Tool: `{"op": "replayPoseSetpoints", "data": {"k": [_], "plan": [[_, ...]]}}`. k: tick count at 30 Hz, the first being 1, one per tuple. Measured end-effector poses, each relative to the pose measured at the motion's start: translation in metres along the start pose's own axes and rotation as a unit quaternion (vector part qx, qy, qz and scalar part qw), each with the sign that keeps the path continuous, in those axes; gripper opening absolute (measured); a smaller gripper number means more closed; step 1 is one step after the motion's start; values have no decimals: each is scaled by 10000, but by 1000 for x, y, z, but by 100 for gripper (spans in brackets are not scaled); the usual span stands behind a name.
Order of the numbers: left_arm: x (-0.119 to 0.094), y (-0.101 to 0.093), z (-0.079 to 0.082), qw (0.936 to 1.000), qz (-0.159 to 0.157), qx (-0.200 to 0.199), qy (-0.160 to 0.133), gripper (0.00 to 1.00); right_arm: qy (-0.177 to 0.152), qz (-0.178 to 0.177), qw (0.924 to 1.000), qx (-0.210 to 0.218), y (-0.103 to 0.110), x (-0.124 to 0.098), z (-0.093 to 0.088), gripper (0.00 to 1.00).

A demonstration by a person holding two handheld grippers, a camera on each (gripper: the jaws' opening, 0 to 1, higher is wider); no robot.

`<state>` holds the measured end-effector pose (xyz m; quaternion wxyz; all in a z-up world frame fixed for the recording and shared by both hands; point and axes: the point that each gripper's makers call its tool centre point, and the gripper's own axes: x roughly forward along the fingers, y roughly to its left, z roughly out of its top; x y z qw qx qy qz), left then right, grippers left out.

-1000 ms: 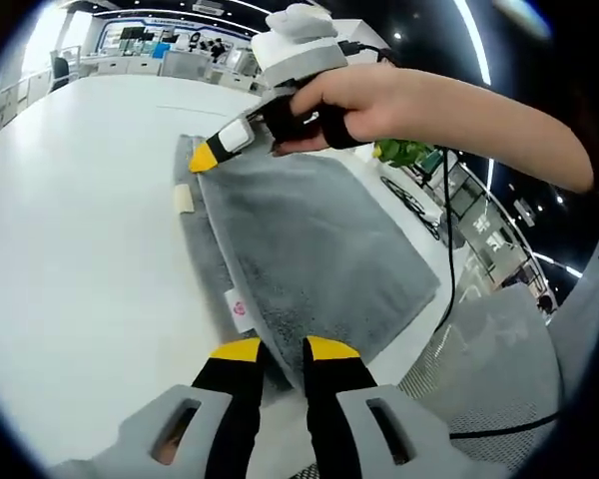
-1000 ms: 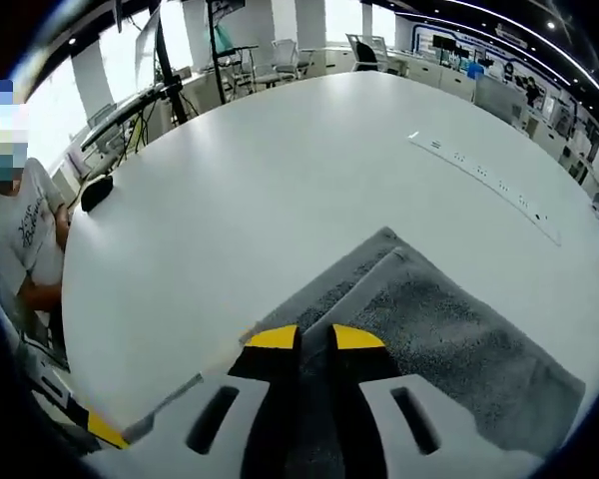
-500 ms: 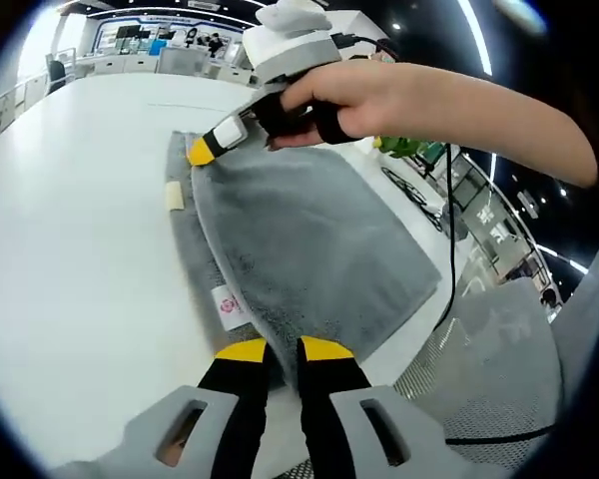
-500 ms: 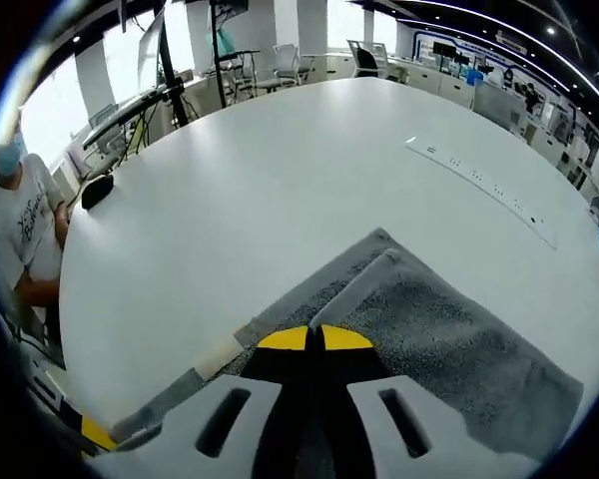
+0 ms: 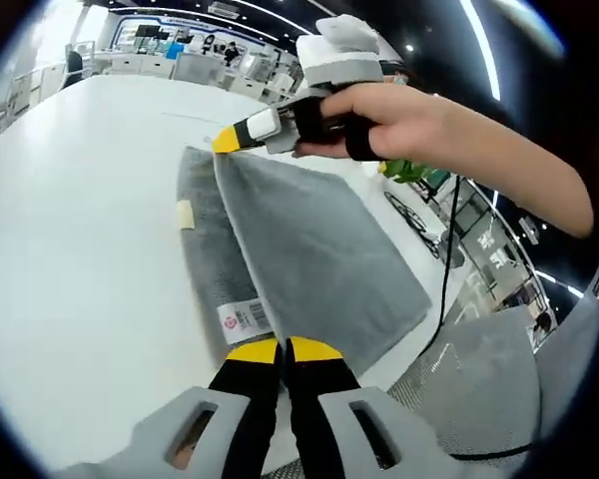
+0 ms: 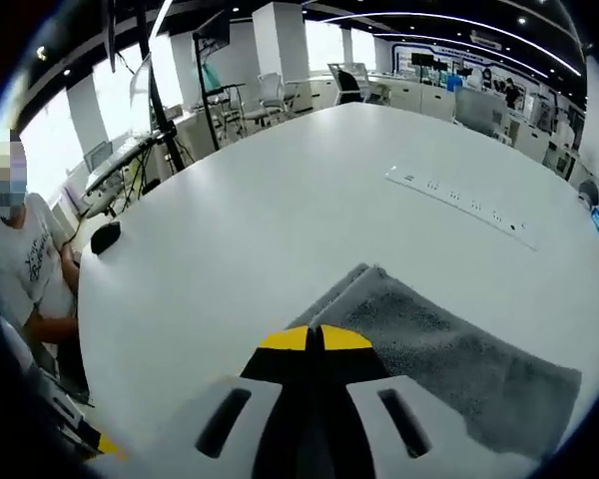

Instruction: Fold the towel on the table until its edges align and the towel forms a compact rectangular stack.

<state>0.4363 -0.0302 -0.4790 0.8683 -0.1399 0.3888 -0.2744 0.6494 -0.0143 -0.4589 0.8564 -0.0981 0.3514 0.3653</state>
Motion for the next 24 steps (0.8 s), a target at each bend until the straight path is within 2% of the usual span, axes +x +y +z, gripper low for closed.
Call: {"op": "replayPoseSetpoints", "data": {"k": [2, 4, 6, 9, 12, 14, 16, 18, 21, 24], "plan": [[-4, -1, 5, 10000, 0, -1, -91, 2, -151, -41, 9999, 41, -5, 0, 8, 0], [-8, -3, 10, 9999, 10, 25, -139, 2, -259, -65, 9996, 68, -1, -10, 13, 0], [-11, -4, 14, 9997, -14, 50, -228, 2, -498, -163, 9986, 87, -2, -18, 26, 0], [-17, -4, 21, 9994, -15, 55, -352, 2, -745, -360, 9965, -73, -3, -30, 40, 0], [-18, 4, 23, 9992, 75, 89, -383, 2, -1024, -408, 9939, 41, -1, -37, 55, 0], [-17, 12, 19, 9992, 217, 55, -340, 2, -1130, -352, 9930, -23, 5, -34, 61, 0], [-15, 20, 12, 9991, 327, -33, -259, 2, -1070, -295, 9938, -104, 10, -27, 60, 0], [-11, 31, -1, 9988, 415, -255, -47, 2, -961, -166, 9952, -53, 15, -14, 56, 0], [-12, 35, -5, 9988, 399, -290, 1, 2, -752, -55, 9970, -146, 23, 2, 45, 0], [-16, 29, -5, 9989, 347, -302, -1, 2, -576, 20, 9981, -220, 29, 17, 37, 0]]}}
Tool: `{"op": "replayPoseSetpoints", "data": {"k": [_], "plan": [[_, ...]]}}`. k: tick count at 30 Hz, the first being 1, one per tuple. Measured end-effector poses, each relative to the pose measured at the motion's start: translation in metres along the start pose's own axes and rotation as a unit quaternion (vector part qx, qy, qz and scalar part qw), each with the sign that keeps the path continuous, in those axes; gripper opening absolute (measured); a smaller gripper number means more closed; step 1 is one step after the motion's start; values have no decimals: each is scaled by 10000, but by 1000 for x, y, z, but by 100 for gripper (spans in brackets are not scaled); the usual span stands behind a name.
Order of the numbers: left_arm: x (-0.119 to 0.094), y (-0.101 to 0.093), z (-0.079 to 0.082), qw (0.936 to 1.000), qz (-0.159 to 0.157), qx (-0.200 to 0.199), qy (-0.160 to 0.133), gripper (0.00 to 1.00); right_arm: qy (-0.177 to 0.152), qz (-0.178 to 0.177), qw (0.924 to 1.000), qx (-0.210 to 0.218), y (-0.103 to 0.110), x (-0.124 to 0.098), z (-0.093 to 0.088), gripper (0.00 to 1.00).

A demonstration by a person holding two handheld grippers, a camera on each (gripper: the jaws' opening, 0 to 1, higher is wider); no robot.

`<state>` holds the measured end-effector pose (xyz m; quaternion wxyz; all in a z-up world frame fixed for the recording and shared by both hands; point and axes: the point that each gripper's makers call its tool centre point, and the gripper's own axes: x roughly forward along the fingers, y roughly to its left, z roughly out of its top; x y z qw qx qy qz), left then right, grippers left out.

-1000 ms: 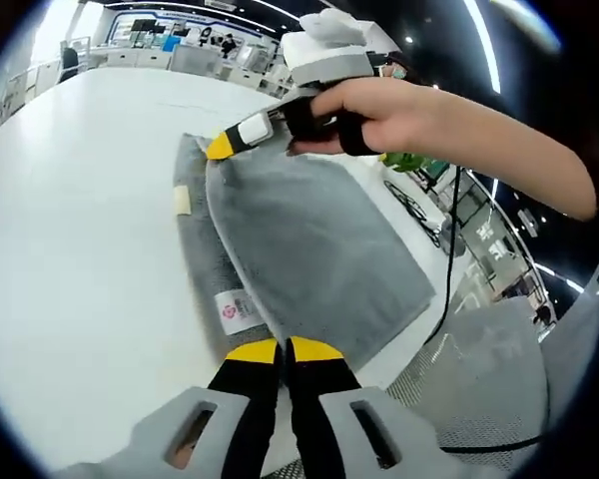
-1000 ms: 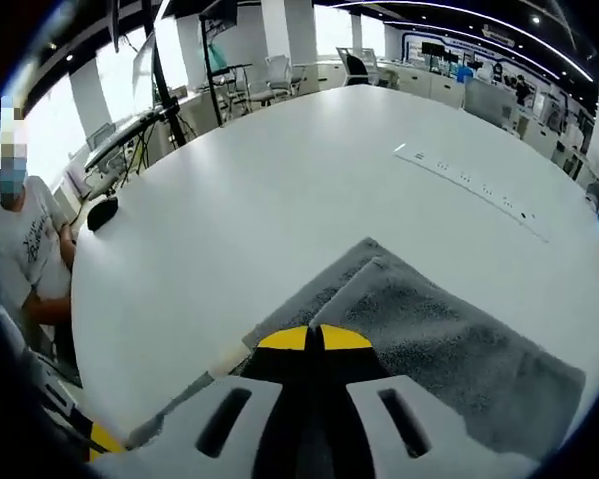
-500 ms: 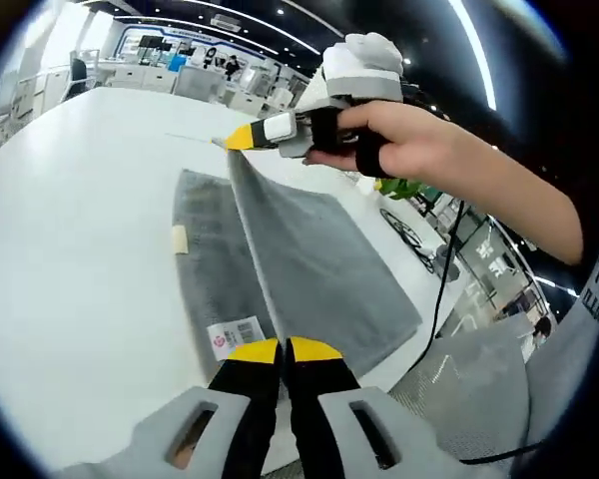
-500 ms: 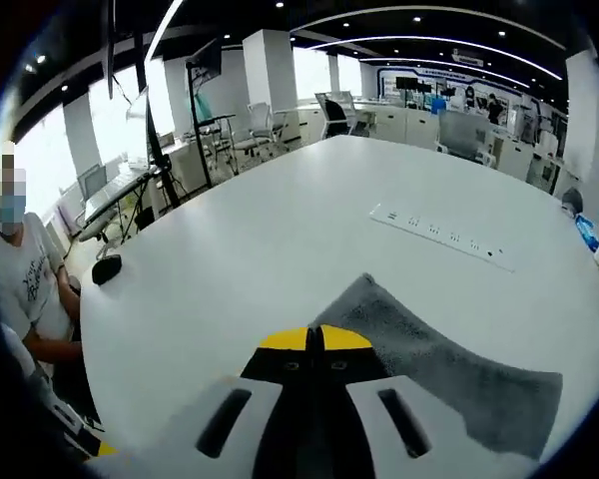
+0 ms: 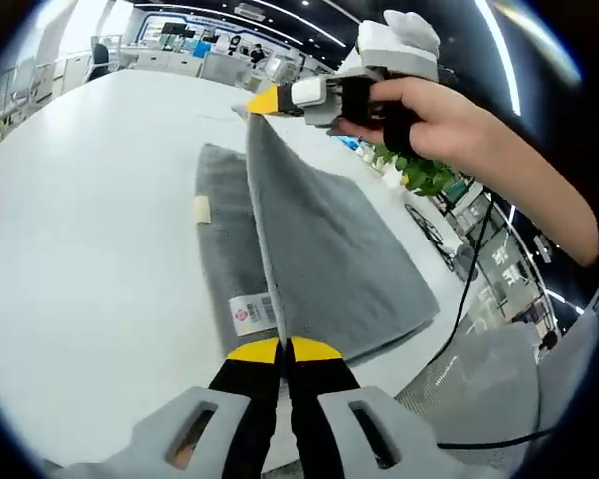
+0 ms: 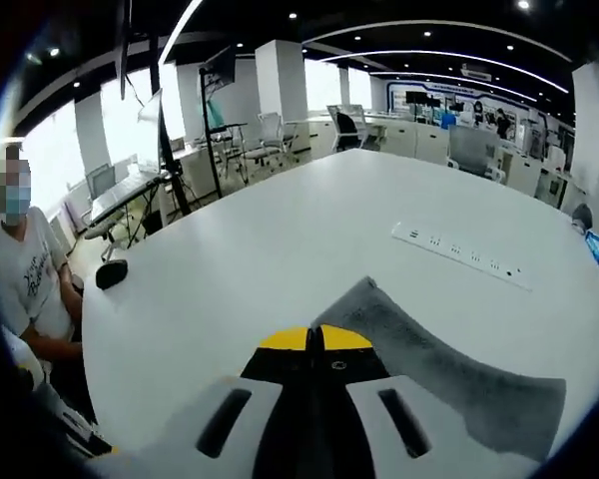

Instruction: Fold the towel on the table until its edges align and the towel forms a compact rectangular stack.

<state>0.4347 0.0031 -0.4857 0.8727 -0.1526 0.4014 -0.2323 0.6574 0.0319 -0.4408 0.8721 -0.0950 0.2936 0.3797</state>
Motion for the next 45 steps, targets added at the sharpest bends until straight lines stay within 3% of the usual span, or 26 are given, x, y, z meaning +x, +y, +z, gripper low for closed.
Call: {"op": "replayPoseSetpoints", "data": {"k": [6, 11, 19, 25, 28, 32, 40, 45], "plan": [[-3, 3, -5, 9998, 142, -132, -45, 1, 361, 208, 9989, -229, 11, 20, -21, 0], [-2, 11, -17, 9992, 203, -329, 112, 1, 695, 324, 9960, -466, 14, 40, -42, 0], [-2, 20, -26, 9976, 336, -552, 236, 1, 883, 363, 9941, -514, 17, 51, -61, 0], [1, 27, -29, 9963, 358, -764, 177, 1, 754, 397, 9954, -440, 17, 55, -60, 0], [0, 27, -29, 9956, 388, -833, 205, 1, 730, 486, 9949, -493, 19, 46, -59, 0], [2, 26, -30, 9972, 416, -527, 320, 1, 695, 622, 9950, -362, 15, 51, -59, 2], [3, 23, -30, 9962, 492, -377, 612, 2, 640, 667, 9947, -454, 9, 39, -46, 8], [-2, 22, -25, 9958, 588, 37, 708, 13, 756, 527, 9948, -439, -12, 20, -51, 15]]}}
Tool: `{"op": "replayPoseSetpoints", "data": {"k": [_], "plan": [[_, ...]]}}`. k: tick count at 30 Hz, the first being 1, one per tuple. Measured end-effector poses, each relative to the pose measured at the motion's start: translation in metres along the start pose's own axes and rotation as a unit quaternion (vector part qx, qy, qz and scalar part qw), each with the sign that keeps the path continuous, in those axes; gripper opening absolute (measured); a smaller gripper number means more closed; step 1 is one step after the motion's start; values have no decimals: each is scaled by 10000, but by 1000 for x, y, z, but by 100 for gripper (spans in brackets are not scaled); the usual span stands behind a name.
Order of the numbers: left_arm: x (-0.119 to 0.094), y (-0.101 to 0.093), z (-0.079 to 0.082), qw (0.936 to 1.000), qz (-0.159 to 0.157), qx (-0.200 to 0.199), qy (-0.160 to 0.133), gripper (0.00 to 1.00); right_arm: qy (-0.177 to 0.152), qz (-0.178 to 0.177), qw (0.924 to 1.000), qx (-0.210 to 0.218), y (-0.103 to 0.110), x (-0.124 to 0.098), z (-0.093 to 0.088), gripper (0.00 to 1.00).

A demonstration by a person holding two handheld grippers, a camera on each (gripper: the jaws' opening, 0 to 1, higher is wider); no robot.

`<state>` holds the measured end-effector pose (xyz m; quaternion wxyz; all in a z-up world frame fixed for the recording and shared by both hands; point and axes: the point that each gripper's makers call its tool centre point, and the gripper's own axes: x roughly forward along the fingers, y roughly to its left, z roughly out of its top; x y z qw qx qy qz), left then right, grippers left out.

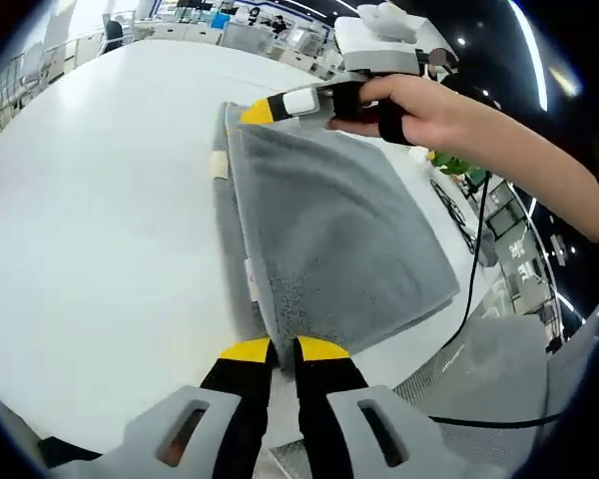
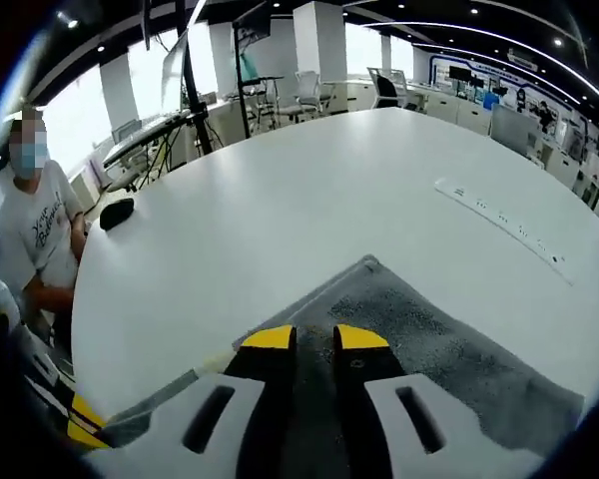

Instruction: Fold the towel on the table until its edges align and the towel forms a compact rectangular stack.

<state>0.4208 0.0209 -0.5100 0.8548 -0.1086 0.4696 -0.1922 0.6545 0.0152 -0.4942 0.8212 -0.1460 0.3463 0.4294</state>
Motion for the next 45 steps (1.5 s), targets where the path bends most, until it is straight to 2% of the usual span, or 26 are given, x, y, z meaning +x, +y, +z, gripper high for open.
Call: {"op": "replayPoseSetpoints", "data": {"k": [3, 5, 7, 11, 13, 17, 22, 27, 32, 38, 45], "plan": [[-5, 0, 9, 9991, 144, 386, -64, 16, 29, -112, 9999, 20, -11, -13, -5, 19], [-6, 5, 15, 9971, 374, 644, -148, 20, 108, -277, 9995, -130, -21, -23, -10, 22], [-5, 1, 19, 9964, 323, 742, -259, 22, 73, -337, 9992, -195, -25, -36, -11, 25], [1, -4, 32, 9941, 160, 929, -529, 23, -34, -415, 9991, -23, -34, -60, -18, 27], [4, -16, 40, 9862, -23, 1519, -658, 23, -45, -421, 9991, 37, -39, -68, -23, 28], [10, -36, 46, 9835, -332, 1602, -776, 29, -32, -502, 9987, 103, -50, -93, -40, 30], [8, -50, 58, 9769, -477, 1802, -1040, 37, -106, -579, 9973, 436, -62, -122, -61, 32], [4, -54, 66, 9751, -400, 1864, -1134, 43, -159, -722, 9953, 622, -67, -154, -84, 32], [-3, -49, 70, 9753, -284, 1839, -1192, 46, -280, -874, 9917, 895, -74, -182, -101, 32], [-20, -58, 78, 9721, -276, 1881, -1373, 53, -394, -999, 9890, 1018, -71, -218, -120, 32], [-28, -58, 77, 9704, -280, 1888, -1478, 63, -508, -1207, 9842, 1191, -60, -254, -147, 38]]}}
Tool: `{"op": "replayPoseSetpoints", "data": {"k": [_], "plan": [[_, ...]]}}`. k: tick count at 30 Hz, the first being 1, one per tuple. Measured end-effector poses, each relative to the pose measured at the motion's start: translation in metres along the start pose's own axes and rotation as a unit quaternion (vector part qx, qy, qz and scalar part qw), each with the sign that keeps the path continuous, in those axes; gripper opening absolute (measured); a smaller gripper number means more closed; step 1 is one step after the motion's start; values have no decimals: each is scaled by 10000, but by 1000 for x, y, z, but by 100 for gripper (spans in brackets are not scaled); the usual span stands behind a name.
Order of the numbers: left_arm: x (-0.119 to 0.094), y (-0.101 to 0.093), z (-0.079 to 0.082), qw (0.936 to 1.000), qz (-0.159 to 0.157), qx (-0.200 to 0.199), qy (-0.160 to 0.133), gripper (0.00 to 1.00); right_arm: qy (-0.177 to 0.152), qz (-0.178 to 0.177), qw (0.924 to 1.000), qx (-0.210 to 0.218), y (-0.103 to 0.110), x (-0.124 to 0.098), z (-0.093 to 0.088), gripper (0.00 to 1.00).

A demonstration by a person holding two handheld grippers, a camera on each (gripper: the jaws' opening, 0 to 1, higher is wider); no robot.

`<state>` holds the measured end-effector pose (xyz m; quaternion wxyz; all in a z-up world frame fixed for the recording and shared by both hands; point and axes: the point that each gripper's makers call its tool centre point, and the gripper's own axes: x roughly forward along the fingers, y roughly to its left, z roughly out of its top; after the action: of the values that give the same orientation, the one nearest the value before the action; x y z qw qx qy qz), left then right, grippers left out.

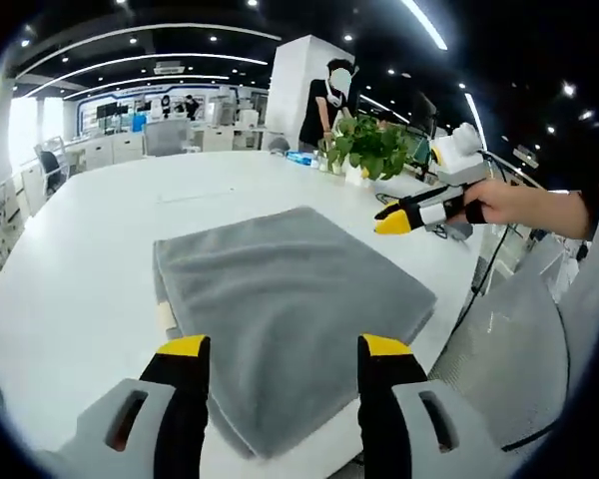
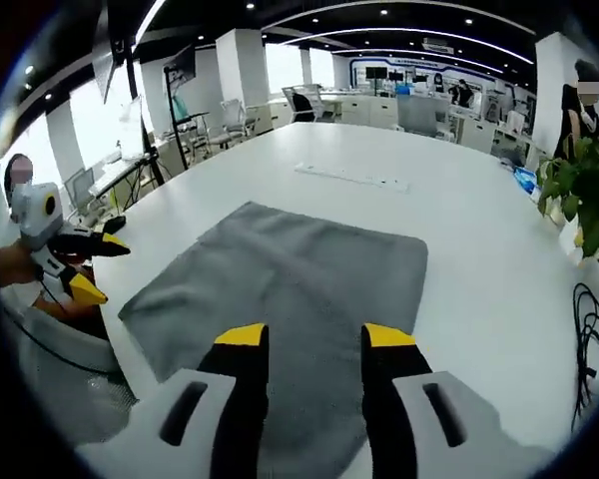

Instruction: Fold the towel on the table until its edges align and the towel forms a compact rectangular stack.

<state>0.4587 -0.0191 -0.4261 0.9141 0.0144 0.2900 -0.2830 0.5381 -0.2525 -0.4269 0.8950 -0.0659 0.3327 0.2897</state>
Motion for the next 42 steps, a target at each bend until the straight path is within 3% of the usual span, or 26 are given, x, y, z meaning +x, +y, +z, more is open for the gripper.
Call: {"op": "replayPoseSetpoints", "data": {"k": [8, 10, 13, 17, 19, 21, 25, 32, 38, 42], "plan": [[-8, -3, 4, 9995, -64, -106, -280, 71, 48, -211, 9988, 429, -5, -28, -44, 45], [-9, 2, 0, 9997, 8, -114, -232, 71, 69, -252, 9982, 536, -4, -33, -47, 47], [-12, 3, 1, 9992, 58, -246, -312, 75, -171, -306, 9958, 847, -8, -40, -47, 54], [-20, 6, 7, 9944, 103, -809, -679, 92, -251, -357, 9945, 957, -2, -49, -51, 65], [-20, 3, 7, 9946, 114, -803, -654, 96, -231, -377, 9942, 976, 0, -51, -56, 68], [-22, 4, 3, 9960, 136, -700, -531, 97, -203, -388, 9936, 1037, 1, -53, -62, 68], [-27, 5, 1, 9956, 190, -713, -573, 98, 12, -449, 9906, 1288, 1, -53, -80, 66], [-31, 11, -3, 9952, 256, -786, -516, 96, 42, -526, 9879, 1456, 1, -49, -90, 63], [-28, 9, -6, 9961, 211, -767, -382, 95, 189, -659, 9814, 1793, -4, -44, -106, 57], [-25, 9, -6, 9963, 182, -768, -347, 94, 232, -659, 9816, 1777, -3, -40, -112, 53]]}}
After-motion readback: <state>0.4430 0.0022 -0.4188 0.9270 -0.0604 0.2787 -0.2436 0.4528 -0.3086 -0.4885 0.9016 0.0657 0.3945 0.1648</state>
